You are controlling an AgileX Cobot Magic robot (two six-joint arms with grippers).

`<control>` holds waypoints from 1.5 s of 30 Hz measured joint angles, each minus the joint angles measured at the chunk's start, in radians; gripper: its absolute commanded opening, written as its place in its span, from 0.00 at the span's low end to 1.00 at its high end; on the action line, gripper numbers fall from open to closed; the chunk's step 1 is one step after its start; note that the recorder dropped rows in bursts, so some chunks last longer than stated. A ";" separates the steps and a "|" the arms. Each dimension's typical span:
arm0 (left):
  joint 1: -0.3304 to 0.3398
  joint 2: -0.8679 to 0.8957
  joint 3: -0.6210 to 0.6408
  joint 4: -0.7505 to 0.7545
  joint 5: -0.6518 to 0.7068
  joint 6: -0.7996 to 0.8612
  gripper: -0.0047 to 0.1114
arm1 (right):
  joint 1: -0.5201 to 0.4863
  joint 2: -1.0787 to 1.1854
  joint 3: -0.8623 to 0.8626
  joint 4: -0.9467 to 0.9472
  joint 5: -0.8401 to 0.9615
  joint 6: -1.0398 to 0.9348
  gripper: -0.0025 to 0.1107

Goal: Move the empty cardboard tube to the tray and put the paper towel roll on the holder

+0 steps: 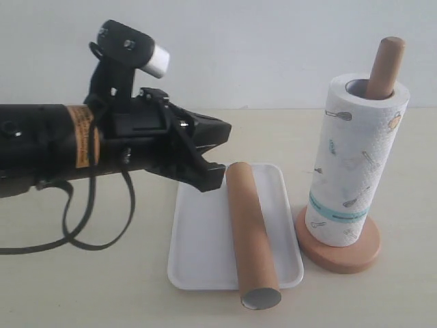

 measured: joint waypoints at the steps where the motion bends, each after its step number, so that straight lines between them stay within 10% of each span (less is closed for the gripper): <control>1: 0.000 -0.025 0.014 0.000 0.002 -0.003 0.09 | 0.000 0.000 0.000 0.002 0.000 0.000 0.03; 34: 0.007 -0.200 0.028 0.002 0.153 0.043 0.09 | 0.000 0.000 0.000 0.002 0.000 0.000 0.03; 45: 0.289 -0.591 0.196 0.002 0.267 -0.094 0.09 | 0.000 0.000 0.000 0.002 0.000 0.000 0.03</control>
